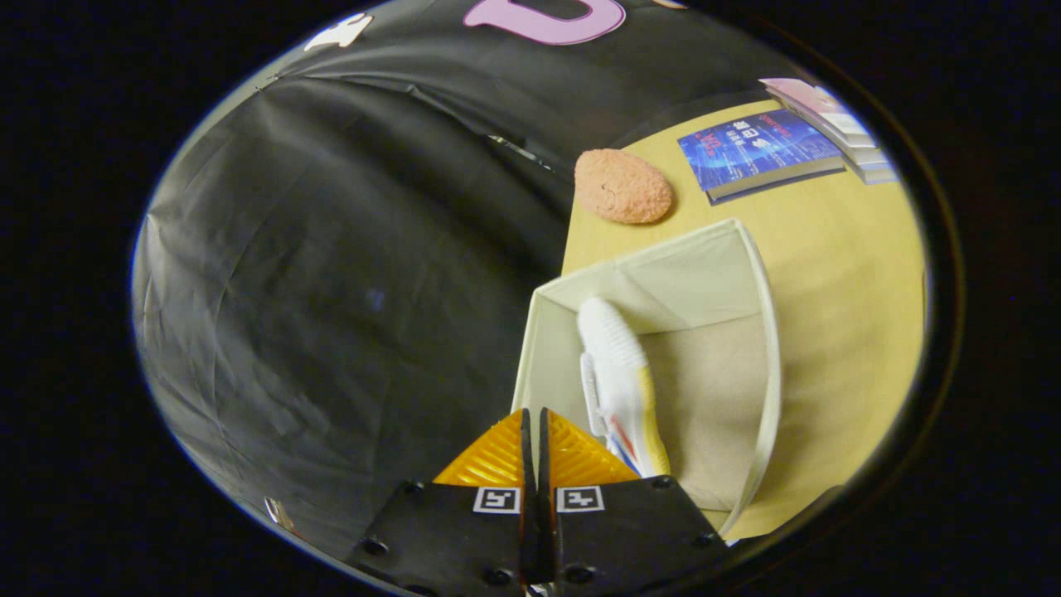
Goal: Open the storage box then place both shoes into the box .Put the left shoe in first, then the right shoe, with the right side of both shoes facing outward in a uniform manner.
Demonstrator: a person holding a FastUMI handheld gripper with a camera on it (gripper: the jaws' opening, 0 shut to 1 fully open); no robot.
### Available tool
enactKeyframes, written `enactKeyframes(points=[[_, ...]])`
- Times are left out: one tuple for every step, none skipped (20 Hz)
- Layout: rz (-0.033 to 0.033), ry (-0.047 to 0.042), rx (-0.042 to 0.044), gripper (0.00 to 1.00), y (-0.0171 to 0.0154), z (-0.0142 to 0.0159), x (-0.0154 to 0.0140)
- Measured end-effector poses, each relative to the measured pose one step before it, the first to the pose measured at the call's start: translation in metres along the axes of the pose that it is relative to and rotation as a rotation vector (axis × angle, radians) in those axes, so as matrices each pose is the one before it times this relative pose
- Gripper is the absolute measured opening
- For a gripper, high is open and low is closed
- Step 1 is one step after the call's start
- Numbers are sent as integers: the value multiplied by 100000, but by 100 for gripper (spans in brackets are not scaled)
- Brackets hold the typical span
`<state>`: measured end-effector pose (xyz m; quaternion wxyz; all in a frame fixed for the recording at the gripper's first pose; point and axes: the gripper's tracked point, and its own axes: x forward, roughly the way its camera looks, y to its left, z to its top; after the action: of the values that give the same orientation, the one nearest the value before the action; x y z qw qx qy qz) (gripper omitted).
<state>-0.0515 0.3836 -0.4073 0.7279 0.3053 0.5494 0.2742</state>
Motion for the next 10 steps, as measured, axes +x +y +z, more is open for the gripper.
enactKeyframes(points=[[-472, 49, 431, 2, -313, 87, 347], [-824, -273, -721, 2, -161, -54, -225], [-186, -77, -551, 2, -47, 7, -450], [-345, -974, -172, 2, -123, 160, -348], [175, -895, -293, 2, -384, 530, -583], [-645, -2358, -110, 2, -636, 734, -1076], [-877, -3443, 12, 2, -842, 1327, -1154], [-959, -3627, 439, 2, -948, 1435, -1252], [-1363, -3860, 1126, 2, -1293, 1666, -1497], [-1773, -4072, 1690, 2, -1453, 1672, -1707]])
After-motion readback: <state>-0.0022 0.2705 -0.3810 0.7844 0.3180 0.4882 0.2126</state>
